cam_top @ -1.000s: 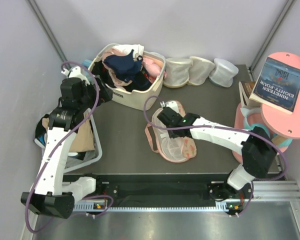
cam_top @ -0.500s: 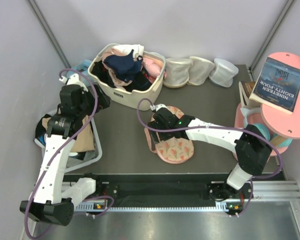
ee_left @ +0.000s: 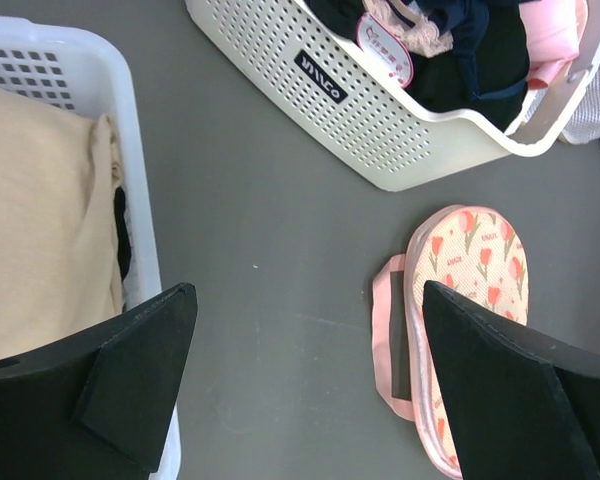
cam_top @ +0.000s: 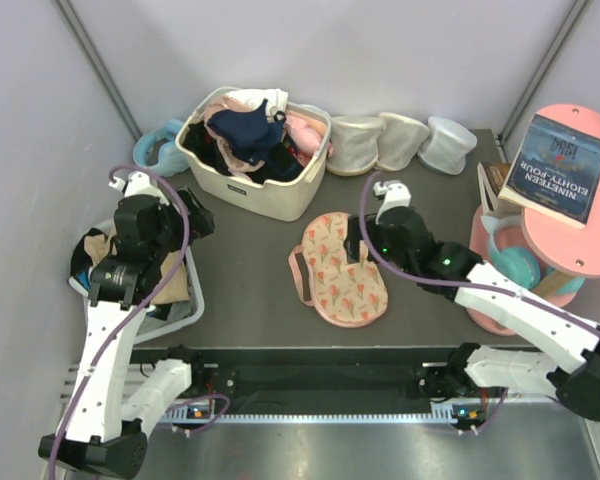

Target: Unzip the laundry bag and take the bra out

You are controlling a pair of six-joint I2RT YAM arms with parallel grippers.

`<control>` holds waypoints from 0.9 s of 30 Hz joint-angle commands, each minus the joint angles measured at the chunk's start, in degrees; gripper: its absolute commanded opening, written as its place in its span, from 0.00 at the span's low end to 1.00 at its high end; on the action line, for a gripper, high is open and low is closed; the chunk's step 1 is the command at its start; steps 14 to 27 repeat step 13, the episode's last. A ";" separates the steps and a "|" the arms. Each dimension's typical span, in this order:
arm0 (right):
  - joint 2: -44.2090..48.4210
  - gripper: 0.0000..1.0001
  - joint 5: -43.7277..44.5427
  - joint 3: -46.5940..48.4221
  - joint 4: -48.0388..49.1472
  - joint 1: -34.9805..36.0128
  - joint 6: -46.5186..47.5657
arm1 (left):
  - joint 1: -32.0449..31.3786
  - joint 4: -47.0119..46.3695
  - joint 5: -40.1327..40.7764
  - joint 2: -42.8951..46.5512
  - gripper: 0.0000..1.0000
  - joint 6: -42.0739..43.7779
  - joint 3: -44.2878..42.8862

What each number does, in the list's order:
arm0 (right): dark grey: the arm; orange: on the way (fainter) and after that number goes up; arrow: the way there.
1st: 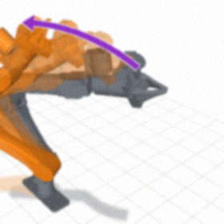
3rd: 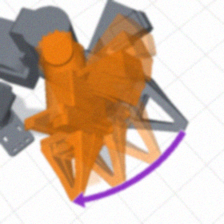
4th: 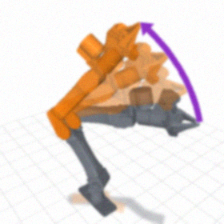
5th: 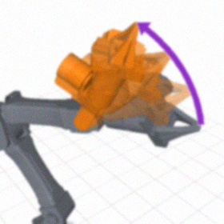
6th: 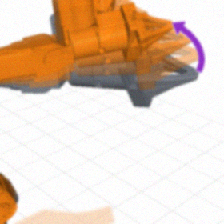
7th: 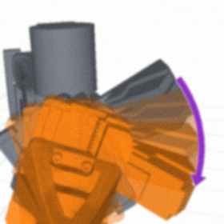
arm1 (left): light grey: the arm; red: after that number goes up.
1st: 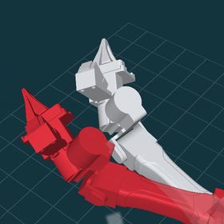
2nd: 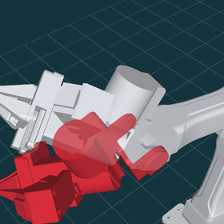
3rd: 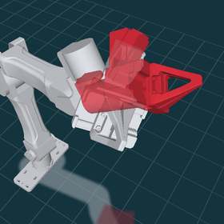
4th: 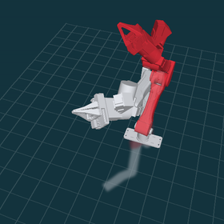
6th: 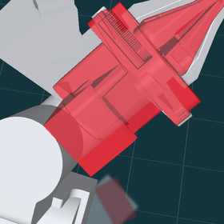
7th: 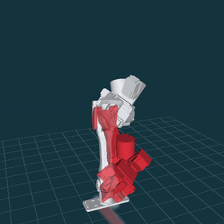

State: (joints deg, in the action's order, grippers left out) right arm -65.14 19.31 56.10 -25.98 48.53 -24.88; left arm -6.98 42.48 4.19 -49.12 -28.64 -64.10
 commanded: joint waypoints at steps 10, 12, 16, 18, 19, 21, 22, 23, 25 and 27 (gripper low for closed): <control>9.51 1.00 3.11 -0.90 2.16 -8.46 2.91 | 0.30 2.87 9.17 3.77 0.99 2.71 -2.17; 8.99 1.00 2.05 -1.34 2.60 -8.54 2.91 | 0.30 2.96 9.17 3.95 0.99 2.54 -2.17; 8.20 1.00 1.00 -1.25 2.77 -8.46 2.91 | 0.22 3.05 9.09 3.77 0.99 2.37 -2.35; 8.20 1.00 1.00 -1.25 2.77 -8.46 2.91 | 0.22 3.05 9.09 3.77 0.99 2.37 -2.35; 8.20 1.00 1.00 -1.25 2.77 -8.46 2.91 | 0.22 3.05 9.09 3.77 0.99 2.37 -2.35; 8.20 1.00 1.00 -1.25 2.77 -8.46 2.91 | 0.22 3.05 9.09 3.77 0.99 2.37 -2.35; 8.20 1.00 1.00 -1.25 2.77 -8.46 2.91 | 0.22 3.05 9.09 3.77 0.99 2.37 -2.35; 8.20 1.00 1.00 -1.25 2.77 -8.46 2.91 | 0.22 3.05 9.09 3.77 0.99 2.37 -2.35; 8.20 1.00 1.00 -1.25 2.77 -8.46 2.91 | 0.22 3.05 9.09 3.77 0.99 2.37 -2.35; 8.20 1.00 1.00 -1.25 2.77 -8.46 2.91 | 0.22 3.05 9.09 3.77 0.99 2.37 -2.35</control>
